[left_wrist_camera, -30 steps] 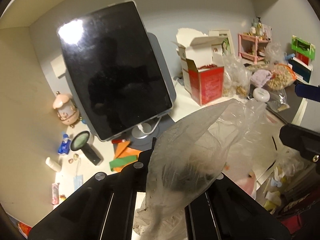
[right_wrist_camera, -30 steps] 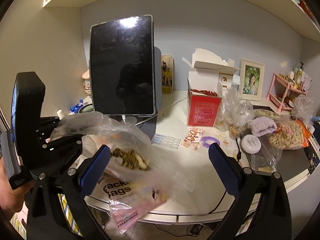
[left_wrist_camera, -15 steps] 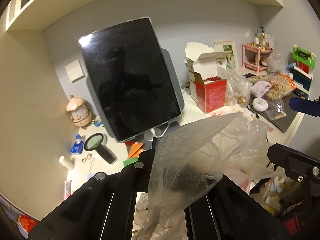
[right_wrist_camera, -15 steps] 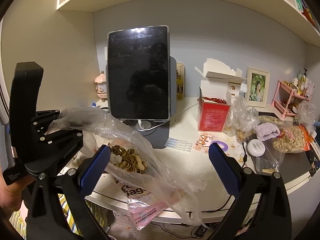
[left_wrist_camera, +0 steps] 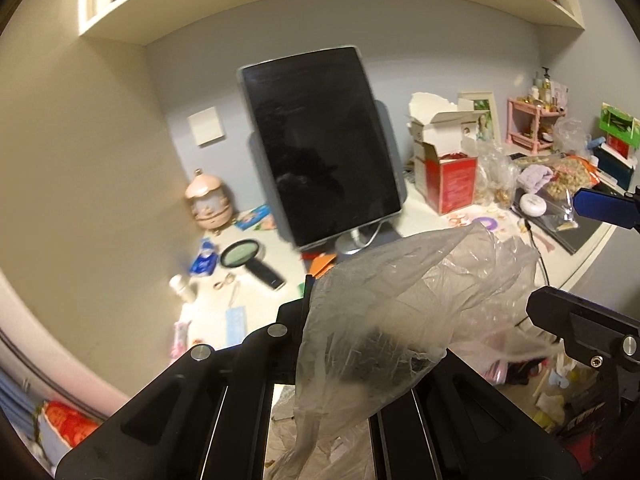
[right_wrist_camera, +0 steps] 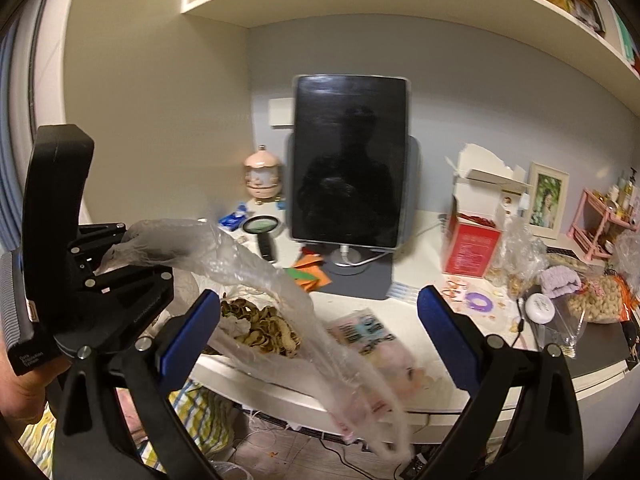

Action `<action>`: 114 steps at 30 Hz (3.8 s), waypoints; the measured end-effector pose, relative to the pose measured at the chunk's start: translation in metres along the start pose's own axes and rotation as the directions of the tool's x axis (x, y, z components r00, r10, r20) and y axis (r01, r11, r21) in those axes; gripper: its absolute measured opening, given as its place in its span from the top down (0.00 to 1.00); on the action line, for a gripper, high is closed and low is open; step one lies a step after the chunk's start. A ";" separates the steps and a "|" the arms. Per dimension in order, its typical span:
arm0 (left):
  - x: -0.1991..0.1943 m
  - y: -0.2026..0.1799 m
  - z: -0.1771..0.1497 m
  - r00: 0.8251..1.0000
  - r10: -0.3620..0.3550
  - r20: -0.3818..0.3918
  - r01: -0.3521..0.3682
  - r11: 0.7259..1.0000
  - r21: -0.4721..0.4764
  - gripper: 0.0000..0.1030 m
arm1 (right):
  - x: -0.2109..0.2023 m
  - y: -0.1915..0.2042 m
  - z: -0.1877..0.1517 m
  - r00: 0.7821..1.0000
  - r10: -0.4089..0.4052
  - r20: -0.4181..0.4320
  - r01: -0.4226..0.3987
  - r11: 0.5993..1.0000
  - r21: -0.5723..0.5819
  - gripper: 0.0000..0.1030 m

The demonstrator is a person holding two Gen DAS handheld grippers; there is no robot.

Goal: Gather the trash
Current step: 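Lift the clear plastic bag off the desk with the left tool, then carry the clear plastic bag with the left tool down into the wastebasket, then open the left tool to release the clear bag into the wastebasket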

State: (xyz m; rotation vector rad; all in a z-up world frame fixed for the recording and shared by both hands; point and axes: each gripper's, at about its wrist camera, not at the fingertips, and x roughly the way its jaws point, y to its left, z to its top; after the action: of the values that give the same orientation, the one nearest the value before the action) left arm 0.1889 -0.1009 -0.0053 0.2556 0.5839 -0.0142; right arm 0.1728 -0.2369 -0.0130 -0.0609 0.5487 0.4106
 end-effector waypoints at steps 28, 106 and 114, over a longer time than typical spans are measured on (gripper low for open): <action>-0.122 0.108 -0.213 0.975 0.094 -0.201 -0.117 0.987 -0.108 0.98 | -0.050 0.204 -0.103 0.972 0.168 -0.166 -0.186 0.978 -0.097 0.07; 0.060 -0.038 -0.678 0.636 -0.036 -0.771 -0.099 0.987 -0.128 0.06 | 0.145 0.237 -0.481 0.743 0.099 -0.662 -0.383 0.874 -0.299 0.07; 0.009 -0.017 -0.598 0.691 -0.013 -0.722 -0.105 0.988 -0.117 0.06 | 0.103 0.215 -0.415 0.782 0.106 -0.614 -0.311 0.921 -0.236 0.07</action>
State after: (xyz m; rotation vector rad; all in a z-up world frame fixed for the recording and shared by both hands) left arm -0.1301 0.0283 -0.4952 0.1174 1.3736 0.1915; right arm -0.0373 -0.0707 -0.4096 -0.4675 1.1142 0.7125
